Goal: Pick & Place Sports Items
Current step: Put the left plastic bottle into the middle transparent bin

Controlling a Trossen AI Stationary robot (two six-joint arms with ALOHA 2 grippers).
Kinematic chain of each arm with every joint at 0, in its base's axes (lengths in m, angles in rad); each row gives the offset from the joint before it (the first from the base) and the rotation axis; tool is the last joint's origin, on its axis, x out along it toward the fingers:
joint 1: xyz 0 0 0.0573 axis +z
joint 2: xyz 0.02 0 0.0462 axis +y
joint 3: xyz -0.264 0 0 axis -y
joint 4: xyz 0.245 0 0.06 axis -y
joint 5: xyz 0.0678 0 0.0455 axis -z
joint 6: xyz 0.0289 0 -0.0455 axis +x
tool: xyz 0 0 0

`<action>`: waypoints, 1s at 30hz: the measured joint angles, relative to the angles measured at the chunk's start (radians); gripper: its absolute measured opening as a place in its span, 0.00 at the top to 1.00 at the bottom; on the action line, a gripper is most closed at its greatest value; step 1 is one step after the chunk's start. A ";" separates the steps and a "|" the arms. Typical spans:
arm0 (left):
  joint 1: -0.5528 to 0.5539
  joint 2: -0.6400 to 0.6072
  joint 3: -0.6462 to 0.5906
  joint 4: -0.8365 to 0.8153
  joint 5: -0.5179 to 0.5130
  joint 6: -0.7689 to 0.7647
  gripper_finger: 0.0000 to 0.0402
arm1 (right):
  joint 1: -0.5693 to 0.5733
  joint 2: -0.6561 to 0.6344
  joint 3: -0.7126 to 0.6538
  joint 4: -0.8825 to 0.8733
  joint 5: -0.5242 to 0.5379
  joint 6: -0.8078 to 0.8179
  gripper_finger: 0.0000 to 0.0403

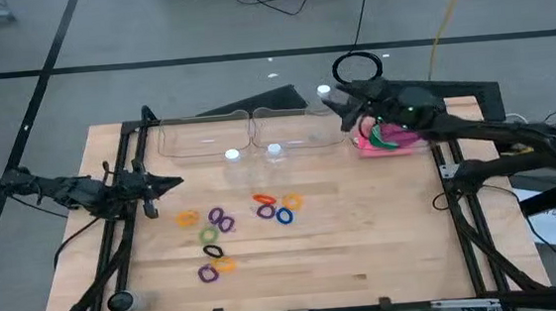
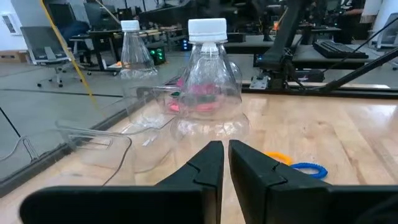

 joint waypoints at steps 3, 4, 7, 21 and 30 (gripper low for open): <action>0.000 0.000 0.000 0.020 0.000 -0.004 0.94 | 0.037 -0.049 0.000 -0.056 -0.007 0.003 0.34; 0.000 0.000 0.000 0.033 0.000 -0.006 0.94 | 0.054 -0.066 0.000 -0.080 -0.024 0.006 0.34; 0.000 0.000 0.000 0.087 0.000 -0.024 0.93 | 0.112 -0.112 0.001 -0.153 -0.127 0.009 0.34; 0.002 0.121 0.000 0.457 -0.129 0.061 0.40 | 0.410 -0.173 -0.041 -0.277 -0.418 -0.049 0.43; 0.071 0.430 0.043 0.774 -0.024 0.163 0.21 | 0.384 -0.173 -0.189 -0.004 -0.416 0.037 0.47</action>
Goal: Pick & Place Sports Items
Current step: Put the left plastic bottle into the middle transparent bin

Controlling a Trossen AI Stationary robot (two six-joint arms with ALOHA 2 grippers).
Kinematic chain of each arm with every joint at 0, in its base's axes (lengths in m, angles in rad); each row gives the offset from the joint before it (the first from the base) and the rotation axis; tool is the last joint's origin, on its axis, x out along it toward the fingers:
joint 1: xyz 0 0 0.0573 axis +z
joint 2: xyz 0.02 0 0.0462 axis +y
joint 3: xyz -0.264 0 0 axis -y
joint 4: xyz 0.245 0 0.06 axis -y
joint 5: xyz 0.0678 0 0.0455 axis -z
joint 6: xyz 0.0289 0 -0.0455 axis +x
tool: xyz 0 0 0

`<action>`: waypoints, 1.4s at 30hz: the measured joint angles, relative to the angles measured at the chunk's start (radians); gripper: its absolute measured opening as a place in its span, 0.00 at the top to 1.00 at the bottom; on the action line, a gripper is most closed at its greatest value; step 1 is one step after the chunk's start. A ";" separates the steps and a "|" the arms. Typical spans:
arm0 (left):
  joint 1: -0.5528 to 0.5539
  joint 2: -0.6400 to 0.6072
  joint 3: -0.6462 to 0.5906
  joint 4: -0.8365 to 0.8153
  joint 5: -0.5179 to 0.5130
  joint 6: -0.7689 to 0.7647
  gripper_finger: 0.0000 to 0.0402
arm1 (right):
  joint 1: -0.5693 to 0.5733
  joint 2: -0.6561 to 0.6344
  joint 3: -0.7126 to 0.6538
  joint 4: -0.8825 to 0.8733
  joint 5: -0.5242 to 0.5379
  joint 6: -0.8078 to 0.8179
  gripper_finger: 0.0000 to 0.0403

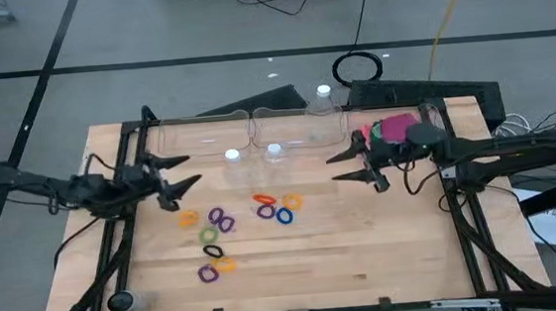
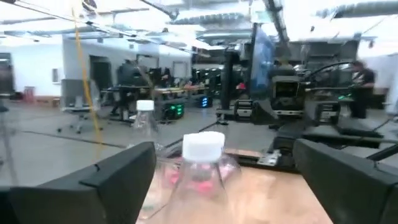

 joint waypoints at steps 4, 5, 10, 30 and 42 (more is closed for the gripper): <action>0.072 0.104 0.117 -0.108 0.027 -0.015 0.20 | -0.017 -0.002 -0.021 0.048 -0.003 0.032 0.49; 0.095 0.128 0.152 -0.146 0.049 -0.026 0.20 | -0.018 -0.002 -0.022 0.047 -0.003 0.037 0.49; 0.214 0.226 0.293 -0.313 0.287 -0.055 0.20 | -0.017 -0.002 -0.022 0.046 -0.007 0.043 0.50; 0.666 0.335 0.332 -0.381 0.919 -0.085 0.21 | -0.017 -0.043 -0.022 -0.017 -0.083 0.035 0.51; 0.677 0.397 0.335 -0.390 0.923 -0.051 0.21 | -0.018 -0.042 -0.022 -0.022 -0.078 0.013 0.51</action>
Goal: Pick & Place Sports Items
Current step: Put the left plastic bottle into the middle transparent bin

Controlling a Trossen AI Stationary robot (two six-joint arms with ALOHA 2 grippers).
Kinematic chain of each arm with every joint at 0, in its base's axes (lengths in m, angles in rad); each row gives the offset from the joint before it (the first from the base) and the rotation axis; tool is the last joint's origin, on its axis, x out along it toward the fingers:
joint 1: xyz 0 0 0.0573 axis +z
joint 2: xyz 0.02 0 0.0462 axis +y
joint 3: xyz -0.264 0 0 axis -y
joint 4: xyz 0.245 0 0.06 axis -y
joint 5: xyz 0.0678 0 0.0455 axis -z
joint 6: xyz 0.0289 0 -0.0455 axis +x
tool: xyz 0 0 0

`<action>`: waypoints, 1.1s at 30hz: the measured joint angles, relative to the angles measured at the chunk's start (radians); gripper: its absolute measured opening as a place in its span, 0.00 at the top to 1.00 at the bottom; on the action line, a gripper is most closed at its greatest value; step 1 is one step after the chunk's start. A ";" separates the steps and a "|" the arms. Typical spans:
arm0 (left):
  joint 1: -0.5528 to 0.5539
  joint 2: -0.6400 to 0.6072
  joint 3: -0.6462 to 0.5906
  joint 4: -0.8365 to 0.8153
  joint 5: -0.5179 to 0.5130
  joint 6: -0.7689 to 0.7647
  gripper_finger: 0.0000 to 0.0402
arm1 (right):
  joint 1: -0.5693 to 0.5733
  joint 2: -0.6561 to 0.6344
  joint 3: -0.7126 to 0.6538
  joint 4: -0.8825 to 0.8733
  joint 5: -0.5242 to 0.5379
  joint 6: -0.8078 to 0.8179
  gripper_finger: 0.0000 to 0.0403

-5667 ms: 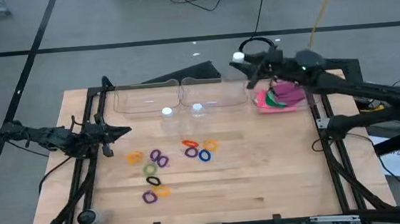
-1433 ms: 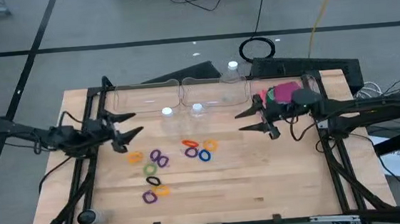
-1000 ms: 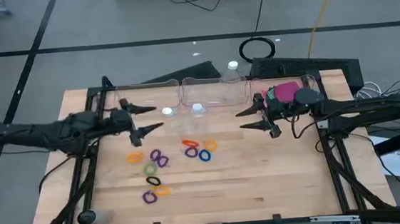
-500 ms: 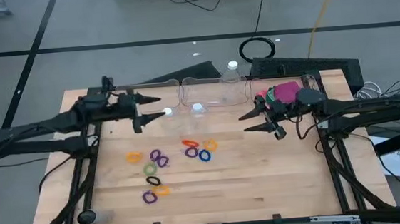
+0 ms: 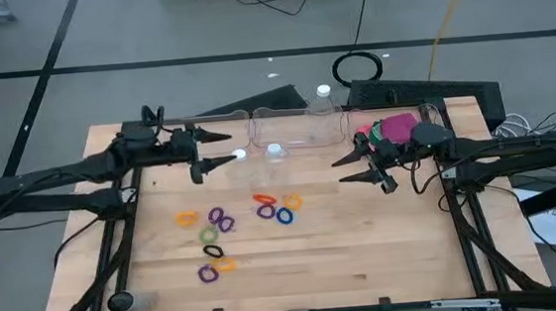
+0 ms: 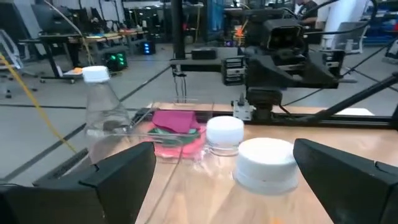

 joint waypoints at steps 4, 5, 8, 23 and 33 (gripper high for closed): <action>0.020 -0.024 -0.003 -0.015 -0.002 0.009 0.21 | 0.000 0.000 0.000 -0.004 0.001 0.000 0.51; 0.024 -0.033 -0.003 -0.021 0.002 0.014 0.21 | 0.000 0.000 0.000 -0.006 0.001 0.000 0.51; 0.035 -0.063 -0.004 -0.044 0.023 0.021 0.21 | 0.000 0.000 0.000 -0.009 0.001 -0.001 0.51; 0.044 -0.129 -0.005 -0.153 0.053 0.044 0.21 | 0.000 0.000 0.000 -0.023 0.001 -0.022 0.51; 0.045 -0.136 -0.006 -0.138 0.048 0.065 0.21 | 0.000 0.000 0.000 -0.029 0.001 -0.022 0.51</action>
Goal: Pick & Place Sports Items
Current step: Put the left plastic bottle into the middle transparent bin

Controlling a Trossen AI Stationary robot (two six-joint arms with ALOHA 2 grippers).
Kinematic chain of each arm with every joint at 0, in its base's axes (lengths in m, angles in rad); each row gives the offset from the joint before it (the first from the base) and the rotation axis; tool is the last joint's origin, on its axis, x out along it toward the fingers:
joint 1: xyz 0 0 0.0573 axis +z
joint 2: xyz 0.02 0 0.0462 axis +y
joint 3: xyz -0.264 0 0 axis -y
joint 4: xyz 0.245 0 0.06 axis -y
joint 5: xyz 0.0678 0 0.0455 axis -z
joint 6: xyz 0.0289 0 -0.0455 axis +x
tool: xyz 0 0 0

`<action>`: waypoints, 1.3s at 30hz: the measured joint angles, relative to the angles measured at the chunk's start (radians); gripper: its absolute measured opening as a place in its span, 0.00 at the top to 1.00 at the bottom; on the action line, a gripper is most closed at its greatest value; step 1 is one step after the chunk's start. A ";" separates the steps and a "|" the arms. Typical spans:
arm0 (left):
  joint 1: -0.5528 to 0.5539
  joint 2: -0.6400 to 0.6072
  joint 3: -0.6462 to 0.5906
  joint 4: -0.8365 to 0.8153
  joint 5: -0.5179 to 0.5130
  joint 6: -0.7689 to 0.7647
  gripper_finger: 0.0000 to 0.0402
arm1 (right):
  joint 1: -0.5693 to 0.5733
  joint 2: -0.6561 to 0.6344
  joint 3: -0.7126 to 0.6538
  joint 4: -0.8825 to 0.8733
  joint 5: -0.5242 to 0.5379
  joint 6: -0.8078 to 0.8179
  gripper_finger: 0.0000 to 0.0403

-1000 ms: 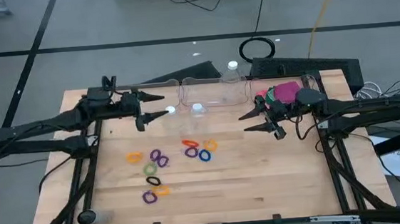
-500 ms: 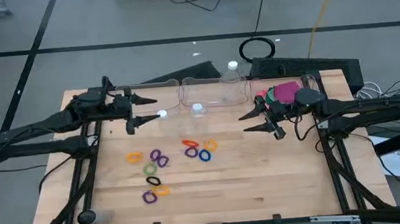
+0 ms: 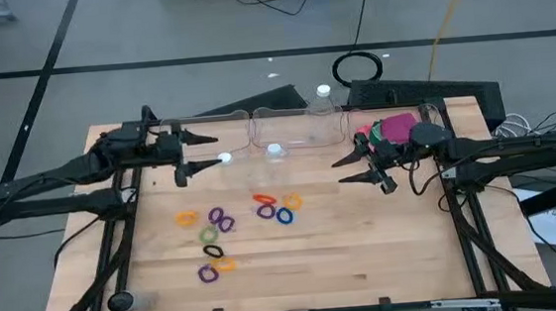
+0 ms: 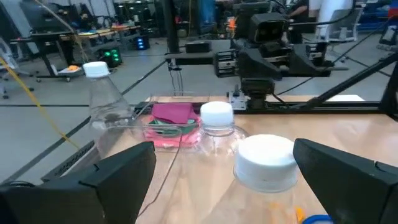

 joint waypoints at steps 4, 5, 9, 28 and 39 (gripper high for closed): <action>0.001 0.000 -0.001 0.005 -0.047 -0.032 0.21 | 0.000 0.000 0.000 -0.002 0.000 0.000 0.51; 0.001 0.000 -0.001 0.004 -0.046 -0.039 0.21 | 0.000 0.000 0.000 -0.002 0.000 0.000 0.51; 0.001 -0.012 -0.001 -0.004 -0.011 -0.049 0.21 | 0.000 0.000 0.000 -0.002 0.000 0.000 0.51; 0.001 -0.122 -0.003 -0.009 -0.025 -0.090 0.21 | 0.000 0.000 0.000 -0.002 0.000 0.000 0.51; -0.003 -0.097 -0.157 0.235 0.046 -0.170 0.21 | 0.000 0.000 0.000 -0.001 0.000 0.000 0.51</action>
